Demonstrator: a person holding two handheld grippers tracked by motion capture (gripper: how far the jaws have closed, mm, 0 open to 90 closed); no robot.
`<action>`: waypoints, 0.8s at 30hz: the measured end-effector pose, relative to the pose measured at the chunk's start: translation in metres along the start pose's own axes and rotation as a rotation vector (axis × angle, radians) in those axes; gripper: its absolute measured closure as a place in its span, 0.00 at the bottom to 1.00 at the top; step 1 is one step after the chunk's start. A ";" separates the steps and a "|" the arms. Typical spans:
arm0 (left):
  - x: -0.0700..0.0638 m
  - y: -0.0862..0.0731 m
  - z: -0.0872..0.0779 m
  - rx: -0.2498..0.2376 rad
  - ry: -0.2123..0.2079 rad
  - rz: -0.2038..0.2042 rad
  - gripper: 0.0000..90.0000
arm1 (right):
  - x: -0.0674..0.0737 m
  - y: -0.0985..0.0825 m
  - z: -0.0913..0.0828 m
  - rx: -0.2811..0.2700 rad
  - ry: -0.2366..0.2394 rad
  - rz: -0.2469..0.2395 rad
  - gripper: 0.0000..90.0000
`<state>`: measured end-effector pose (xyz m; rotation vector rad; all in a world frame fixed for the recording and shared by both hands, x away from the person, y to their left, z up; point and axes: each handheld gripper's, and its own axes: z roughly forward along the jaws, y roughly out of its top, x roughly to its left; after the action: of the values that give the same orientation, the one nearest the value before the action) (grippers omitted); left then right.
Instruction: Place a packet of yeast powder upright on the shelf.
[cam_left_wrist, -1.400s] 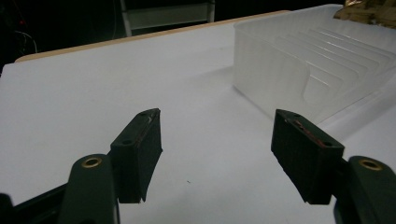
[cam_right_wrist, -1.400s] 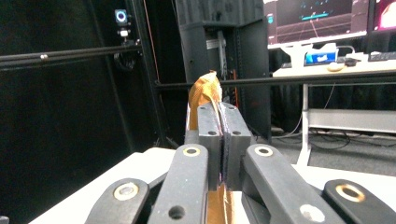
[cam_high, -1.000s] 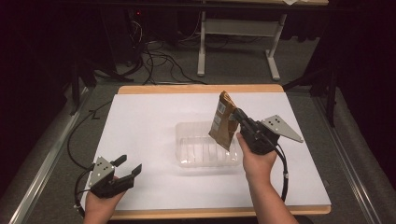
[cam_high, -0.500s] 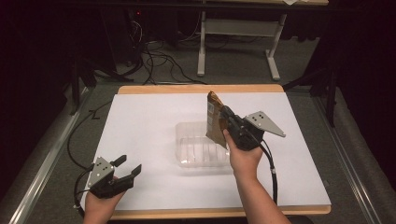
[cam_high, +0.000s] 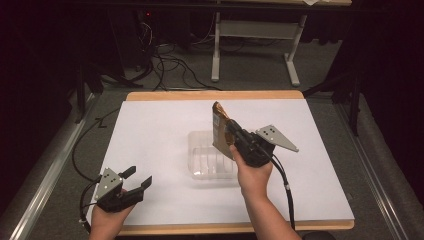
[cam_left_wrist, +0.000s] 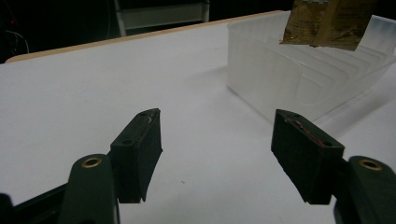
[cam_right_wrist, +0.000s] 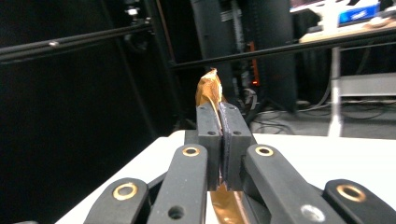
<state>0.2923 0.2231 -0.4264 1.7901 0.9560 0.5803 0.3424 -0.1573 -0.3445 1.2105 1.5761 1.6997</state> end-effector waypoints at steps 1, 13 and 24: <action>0.000 0.000 0.000 0.001 0.000 0.000 0.38 | 0.003 -0.002 0.001 0.001 0.014 0.008 0.99; 0.002 0.000 -0.002 -0.007 0.000 -0.004 0.38 | 0.011 -0.001 0.002 0.008 0.062 0.022 1.00; 0.000 0.000 0.001 0.002 0.003 0.003 0.38 | -0.032 0.018 -0.029 -0.014 -0.063 -0.006 1.00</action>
<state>0.2930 0.2225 -0.4265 1.7934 0.9566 0.5834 0.3360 -0.2017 -0.3334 1.2394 1.5261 1.6498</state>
